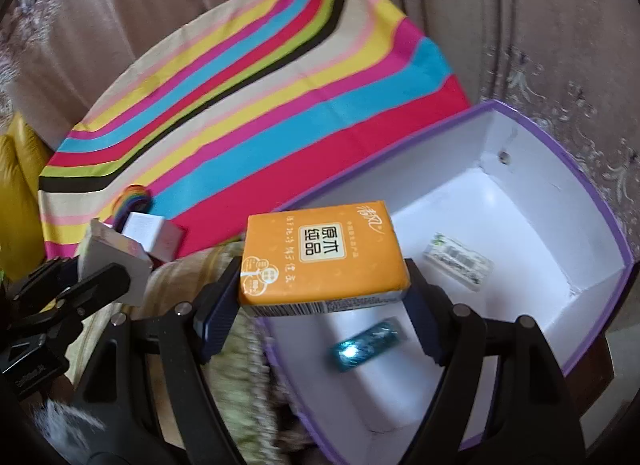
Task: Organize objects
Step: 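Carry the tissue pack and white cube into the purple-rimmed box and open both tools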
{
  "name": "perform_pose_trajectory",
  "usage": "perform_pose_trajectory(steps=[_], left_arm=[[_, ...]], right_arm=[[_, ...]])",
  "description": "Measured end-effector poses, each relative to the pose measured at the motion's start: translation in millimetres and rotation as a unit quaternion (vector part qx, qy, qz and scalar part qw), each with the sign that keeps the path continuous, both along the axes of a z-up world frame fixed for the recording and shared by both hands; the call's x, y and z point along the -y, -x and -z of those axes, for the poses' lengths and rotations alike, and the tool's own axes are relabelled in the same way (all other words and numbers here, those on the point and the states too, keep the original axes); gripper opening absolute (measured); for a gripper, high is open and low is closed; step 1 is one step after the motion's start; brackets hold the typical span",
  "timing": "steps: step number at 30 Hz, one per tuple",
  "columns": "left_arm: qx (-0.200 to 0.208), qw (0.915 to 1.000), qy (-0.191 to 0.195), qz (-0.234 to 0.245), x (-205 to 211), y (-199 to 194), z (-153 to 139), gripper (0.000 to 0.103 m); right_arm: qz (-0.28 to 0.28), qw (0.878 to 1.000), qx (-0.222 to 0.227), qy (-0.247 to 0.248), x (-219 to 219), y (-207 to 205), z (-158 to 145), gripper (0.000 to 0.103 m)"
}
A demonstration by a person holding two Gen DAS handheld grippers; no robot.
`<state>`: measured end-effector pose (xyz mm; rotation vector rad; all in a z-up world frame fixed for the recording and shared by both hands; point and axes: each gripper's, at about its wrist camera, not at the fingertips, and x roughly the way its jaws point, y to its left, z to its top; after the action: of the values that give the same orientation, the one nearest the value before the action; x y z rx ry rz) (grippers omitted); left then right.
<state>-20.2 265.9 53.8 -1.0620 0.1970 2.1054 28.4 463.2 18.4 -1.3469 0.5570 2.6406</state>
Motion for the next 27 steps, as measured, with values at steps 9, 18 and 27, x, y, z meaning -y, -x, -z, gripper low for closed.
perform_pose_trajectory(steps=[9,18,27], left_arm=[[0.01,0.999,0.003,0.044,-37.6,-3.7,5.5,0.042],[0.018,0.9961,0.001,0.086,-61.9,-11.1,10.7,0.043],[0.028,0.9971,-0.018,0.069,-55.2,-4.9,11.0,0.059]], right_arm=[[0.053,0.998,0.026,-0.001,-38.0,-17.1,15.2,0.078],[0.091,0.995,0.03,-0.013,-63.8,-25.0,15.6,0.078],[0.09,0.996,0.027,-0.009,-64.1,-23.9,14.3,0.078]])
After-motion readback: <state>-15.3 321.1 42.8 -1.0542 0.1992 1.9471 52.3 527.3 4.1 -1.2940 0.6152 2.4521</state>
